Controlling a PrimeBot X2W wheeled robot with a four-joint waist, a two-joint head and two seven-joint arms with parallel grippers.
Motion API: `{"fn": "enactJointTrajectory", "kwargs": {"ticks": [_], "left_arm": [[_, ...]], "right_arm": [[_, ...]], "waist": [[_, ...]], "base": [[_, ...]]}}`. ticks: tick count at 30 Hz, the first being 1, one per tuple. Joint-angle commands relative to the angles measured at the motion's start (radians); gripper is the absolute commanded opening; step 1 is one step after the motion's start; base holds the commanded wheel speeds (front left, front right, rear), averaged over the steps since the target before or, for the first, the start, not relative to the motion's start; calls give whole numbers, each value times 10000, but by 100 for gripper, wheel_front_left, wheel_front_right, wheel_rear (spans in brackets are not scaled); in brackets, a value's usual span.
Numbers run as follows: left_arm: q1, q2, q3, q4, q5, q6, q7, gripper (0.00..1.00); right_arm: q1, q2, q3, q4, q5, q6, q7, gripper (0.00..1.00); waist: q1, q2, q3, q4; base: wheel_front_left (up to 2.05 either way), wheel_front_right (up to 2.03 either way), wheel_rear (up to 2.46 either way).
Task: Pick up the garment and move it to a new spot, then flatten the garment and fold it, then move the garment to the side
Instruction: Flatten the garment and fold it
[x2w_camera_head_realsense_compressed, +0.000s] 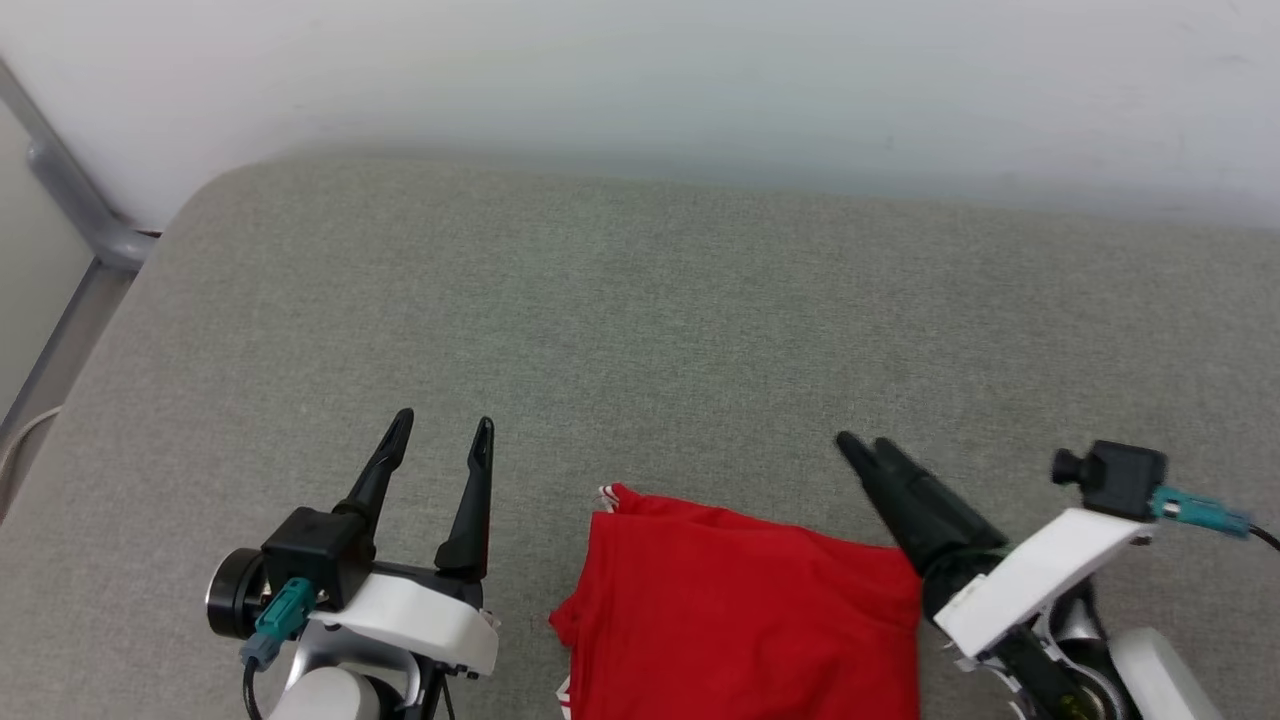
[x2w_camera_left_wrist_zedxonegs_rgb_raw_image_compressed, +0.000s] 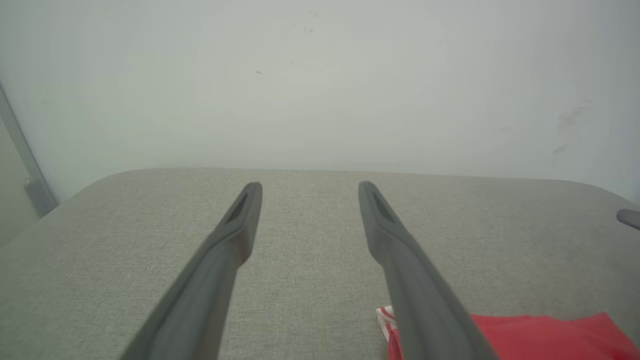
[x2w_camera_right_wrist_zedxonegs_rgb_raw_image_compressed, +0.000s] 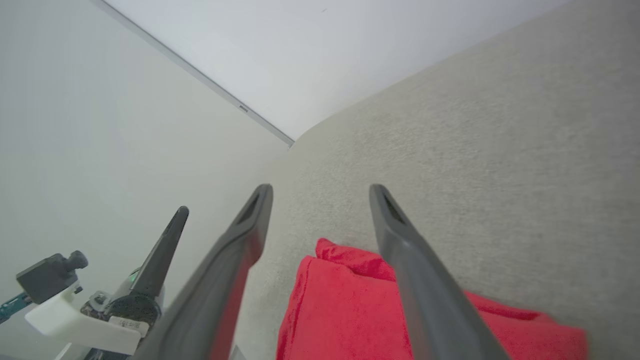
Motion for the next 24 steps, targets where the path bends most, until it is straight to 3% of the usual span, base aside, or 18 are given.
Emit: {"fn": "enactJointTrajectory", "kwargs": {"ticks": [1, 6, 13, 18, 24], "left_arm": [[96, 23, 68, -2, 35, 27, -47, 100], [351, 73, 145, 57, -23, 99, -46, 100], [637, 146, 207, 248, -87, 135, -46, 100], [909, 235, 294, 326, 30, 258, -38, 100], [1344, 269, 397, 278, 232, 551, -39, 100]], "right_arm": [[184, -78, -166, -44, -288, -5, -222, 100], [747, -245, -1675, -1, -2869, -5, -1215, 100], [1832, 415, -3684, -874, -6282, -5, -1849, 100], [2410, 666, -3873, -1921, -8123, -5, -2544, 100], [3079, 878, -3875, -2280, -8879, -5, -2512, 100]], "waist": [[-1, -1, -147, -172], [-1, -1, -437, -531], [-1, -1, -877, -794], [-1, -1, -1140, -984], [-1, -1, -1398, -1004]], "base": [[0, 0, 0], [0, 0, 0], [0, 0, 0], [0, 0, 0], [0, 0, 0]]}}
